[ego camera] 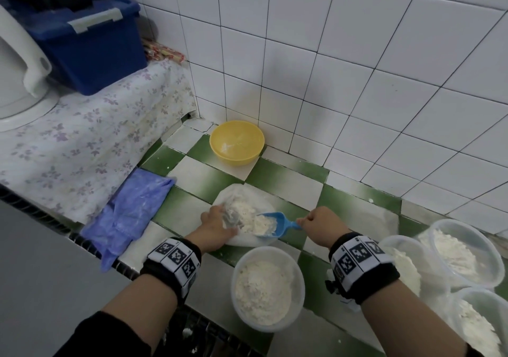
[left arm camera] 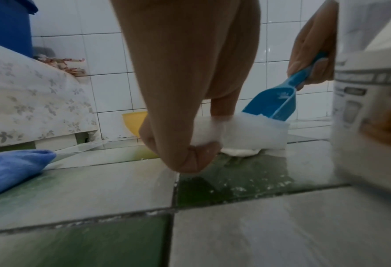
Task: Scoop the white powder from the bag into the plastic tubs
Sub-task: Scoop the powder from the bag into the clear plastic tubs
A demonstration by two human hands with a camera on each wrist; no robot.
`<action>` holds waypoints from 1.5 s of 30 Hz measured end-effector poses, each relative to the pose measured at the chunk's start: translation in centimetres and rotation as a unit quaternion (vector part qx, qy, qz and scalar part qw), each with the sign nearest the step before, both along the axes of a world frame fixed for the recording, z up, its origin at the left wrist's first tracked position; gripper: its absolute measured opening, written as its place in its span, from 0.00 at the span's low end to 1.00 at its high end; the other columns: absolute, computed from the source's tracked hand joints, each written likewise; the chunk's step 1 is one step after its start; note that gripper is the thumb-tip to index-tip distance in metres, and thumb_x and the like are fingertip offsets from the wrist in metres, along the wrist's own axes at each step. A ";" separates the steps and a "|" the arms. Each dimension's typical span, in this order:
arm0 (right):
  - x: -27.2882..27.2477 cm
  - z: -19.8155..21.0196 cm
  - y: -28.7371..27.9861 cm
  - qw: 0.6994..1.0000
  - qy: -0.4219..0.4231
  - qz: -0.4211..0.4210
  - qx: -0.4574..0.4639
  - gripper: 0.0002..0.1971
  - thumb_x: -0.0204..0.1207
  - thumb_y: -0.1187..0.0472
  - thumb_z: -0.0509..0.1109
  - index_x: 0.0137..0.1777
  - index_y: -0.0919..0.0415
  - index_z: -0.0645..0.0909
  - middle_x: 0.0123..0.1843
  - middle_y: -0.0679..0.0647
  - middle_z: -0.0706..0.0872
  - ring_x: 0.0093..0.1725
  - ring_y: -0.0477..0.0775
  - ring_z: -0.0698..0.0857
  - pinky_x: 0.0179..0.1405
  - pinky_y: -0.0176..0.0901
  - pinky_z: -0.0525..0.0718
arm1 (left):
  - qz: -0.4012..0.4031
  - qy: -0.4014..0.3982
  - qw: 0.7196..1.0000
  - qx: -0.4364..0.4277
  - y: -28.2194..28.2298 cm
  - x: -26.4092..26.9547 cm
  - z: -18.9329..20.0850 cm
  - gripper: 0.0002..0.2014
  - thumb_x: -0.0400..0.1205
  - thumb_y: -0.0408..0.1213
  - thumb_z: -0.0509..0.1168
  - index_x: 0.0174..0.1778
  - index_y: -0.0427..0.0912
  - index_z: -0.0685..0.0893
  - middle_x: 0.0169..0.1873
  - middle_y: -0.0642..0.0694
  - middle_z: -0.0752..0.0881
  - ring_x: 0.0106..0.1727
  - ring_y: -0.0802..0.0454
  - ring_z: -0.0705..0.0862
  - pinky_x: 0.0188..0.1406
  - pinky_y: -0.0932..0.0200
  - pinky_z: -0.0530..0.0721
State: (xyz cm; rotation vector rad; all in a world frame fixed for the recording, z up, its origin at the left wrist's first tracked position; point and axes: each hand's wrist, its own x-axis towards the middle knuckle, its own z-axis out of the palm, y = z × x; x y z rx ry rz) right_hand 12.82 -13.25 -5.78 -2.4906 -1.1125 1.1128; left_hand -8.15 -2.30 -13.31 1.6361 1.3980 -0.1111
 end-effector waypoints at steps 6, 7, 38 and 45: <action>0.3 0.7 0.7 1.000 -0.020 0.022 0.005 0.19 0.82 0.54 0.61 0.28 0.55 0.69 0.29 0.50 0.72 0.28 0.45 0.69 0.27 0.31 0.67 | 0.023 -0.007 1.000 -0.004 2.0 -0.9 1.1 0.13 0.80 0.57 0.68 0.51 0.53 0.77 0.64 0.40 0.73 0.50 0.44 0.85 0.45 0.55 0.87; 0.2 0.8 0.8 1.000 -0.015 0.018 0.005 0.19 0.82 0.54 0.61 0.28 0.55 0.69 0.29 0.50 0.72 0.28 0.45 0.69 0.27 0.31 0.67 | 0.021 -0.007 1.000 0.014 2.5 -1.0 1.3 0.11 0.80 0.56 0.67 0.48 0.55 0.79 0.65 0.39 0.74 0.52 0.44 0.83 0.50 0.54 0.86; -0.1 0.1 3.0 0.999 0.027 -0.035 0.024 0.15 0.82 0.57 0.63 0.44 0.68 0.84 0.27 0.52 0.73 0.25 0.46 0.70 0.23 0.33 0.67 | 0.108 -0.105 0.988 -0.036 5.9 0.1 2.1 0.32 0.81 0.46 0.71 0.77 0.38 0.67 0.66 0.41 0.80 0.67 0.43 0.79 0.67 0.48 0.77; 0.0 -1.1 3.1 0.999 0.016 -0.037 0.014 0.13 0.82 0.58 0.64 0.44 0.67 0.82 0.27 0.51 0.72 0.26 0.46 0.69 0.23 0.31 0.66 | 0.049 -0.162 0.982 -0.079 4.9 0.2 1.4 0.19 0.85 0.43 0.65 0.71 0.46 0.74 0.62 0.42 0.85 0.61 0.44 0.85 0.65 0.41 0.83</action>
